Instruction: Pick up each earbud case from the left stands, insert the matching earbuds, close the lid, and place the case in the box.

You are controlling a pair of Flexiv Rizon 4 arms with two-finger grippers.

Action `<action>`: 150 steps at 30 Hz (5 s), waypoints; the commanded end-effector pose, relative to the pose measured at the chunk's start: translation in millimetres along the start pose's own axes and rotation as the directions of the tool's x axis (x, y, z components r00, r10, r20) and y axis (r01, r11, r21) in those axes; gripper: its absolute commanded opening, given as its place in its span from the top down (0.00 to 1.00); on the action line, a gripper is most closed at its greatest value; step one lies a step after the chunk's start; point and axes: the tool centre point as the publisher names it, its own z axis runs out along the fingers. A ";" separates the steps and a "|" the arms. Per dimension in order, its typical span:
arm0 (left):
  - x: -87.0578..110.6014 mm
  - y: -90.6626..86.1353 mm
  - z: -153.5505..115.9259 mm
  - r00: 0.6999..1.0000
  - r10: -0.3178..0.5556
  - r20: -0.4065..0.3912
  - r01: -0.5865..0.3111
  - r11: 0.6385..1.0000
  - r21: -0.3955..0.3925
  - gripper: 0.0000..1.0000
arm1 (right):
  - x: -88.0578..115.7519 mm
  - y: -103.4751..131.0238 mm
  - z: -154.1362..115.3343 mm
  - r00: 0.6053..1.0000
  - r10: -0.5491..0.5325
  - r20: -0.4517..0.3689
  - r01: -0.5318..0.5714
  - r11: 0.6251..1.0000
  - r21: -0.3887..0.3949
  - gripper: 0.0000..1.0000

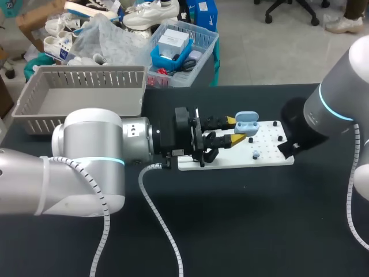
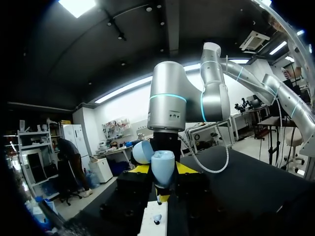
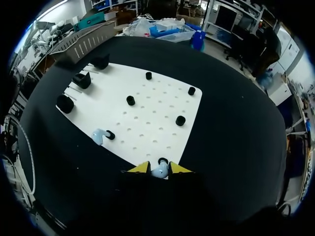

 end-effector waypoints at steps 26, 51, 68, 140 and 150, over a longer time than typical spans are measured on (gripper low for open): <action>0.7 -3.3 0.7 1.000 0.008 0.003 -0.007 0.999 -0.049 1.00 | -2.1 1.7 -34.4 1.000 -0.012 -0.010 0.012 0.999 0.053 1.00; 0.7 -3.3 0.7 1.000 0.008 0.003 -0.007 0.999 -0.049 1.00 | -1.2 34.7 -62.1 0.997 -0.070 -0.024 0.072 0.994 0.076 1.00; 0.7 -3.3 0.7 1.000 0.008 0.003 -0.007 0.999 -0.049 1.00 | -1.2 34.7 -62.1 0.997 -0.070 -0.024 0.072 0.994 0.076 1.00; 0.7 -3.3 0.7 1.000 0.008 0.003 -0.007 0.999 -0.049 1.00 | -31.4 126.2 -211.4 0.501 0.843 0.194 -0.865 0.498 0.065 1.00; 0.7 -3.3 0.7 1.000 0.008 0.003 -0.007 0.999 -0.049 1.00 | -53.5 129.0 -201.1 0.510 0.844 0.166 -0.859 0.509 0.049 1.00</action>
